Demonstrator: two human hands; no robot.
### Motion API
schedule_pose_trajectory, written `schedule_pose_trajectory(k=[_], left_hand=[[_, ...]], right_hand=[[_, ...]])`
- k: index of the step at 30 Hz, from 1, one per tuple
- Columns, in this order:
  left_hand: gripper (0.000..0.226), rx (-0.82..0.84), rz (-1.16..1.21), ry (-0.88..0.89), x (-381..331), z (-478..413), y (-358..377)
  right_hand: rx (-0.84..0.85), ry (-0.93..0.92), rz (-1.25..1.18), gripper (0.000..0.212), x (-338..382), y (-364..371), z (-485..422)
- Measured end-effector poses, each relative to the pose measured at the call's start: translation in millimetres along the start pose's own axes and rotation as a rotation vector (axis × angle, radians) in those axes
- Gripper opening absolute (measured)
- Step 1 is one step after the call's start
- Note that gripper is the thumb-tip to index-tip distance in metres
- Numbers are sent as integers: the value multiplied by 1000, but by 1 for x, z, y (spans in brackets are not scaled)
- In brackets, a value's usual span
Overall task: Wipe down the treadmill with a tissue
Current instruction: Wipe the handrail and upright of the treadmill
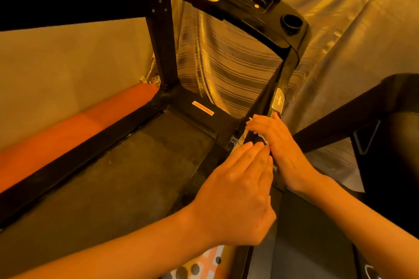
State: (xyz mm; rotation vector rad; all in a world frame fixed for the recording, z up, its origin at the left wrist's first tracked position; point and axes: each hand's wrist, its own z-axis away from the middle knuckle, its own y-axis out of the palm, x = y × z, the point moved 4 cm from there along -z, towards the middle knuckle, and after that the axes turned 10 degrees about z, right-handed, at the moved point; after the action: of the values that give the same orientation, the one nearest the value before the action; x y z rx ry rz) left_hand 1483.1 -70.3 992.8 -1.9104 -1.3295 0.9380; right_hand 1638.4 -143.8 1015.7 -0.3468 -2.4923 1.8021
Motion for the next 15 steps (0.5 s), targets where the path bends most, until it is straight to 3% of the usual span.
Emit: schedule_pose_trajectory(k=[5,10,12,15], left_hand=[[66,-13,-11,-10,-3,-1,-2],[67,-32,30,-10,-3,0,-3],[67,-25,15,-7,-3,0,-2],[66,-16,8,-12,-2,1,-2]], right_hand=[[-12,137,59,29,-50,6,-38],[9,-12,-34,36,4,3,0],[32,-28,17,43,-22,3,-6],[75,40,55,31,-61,4,-38]])
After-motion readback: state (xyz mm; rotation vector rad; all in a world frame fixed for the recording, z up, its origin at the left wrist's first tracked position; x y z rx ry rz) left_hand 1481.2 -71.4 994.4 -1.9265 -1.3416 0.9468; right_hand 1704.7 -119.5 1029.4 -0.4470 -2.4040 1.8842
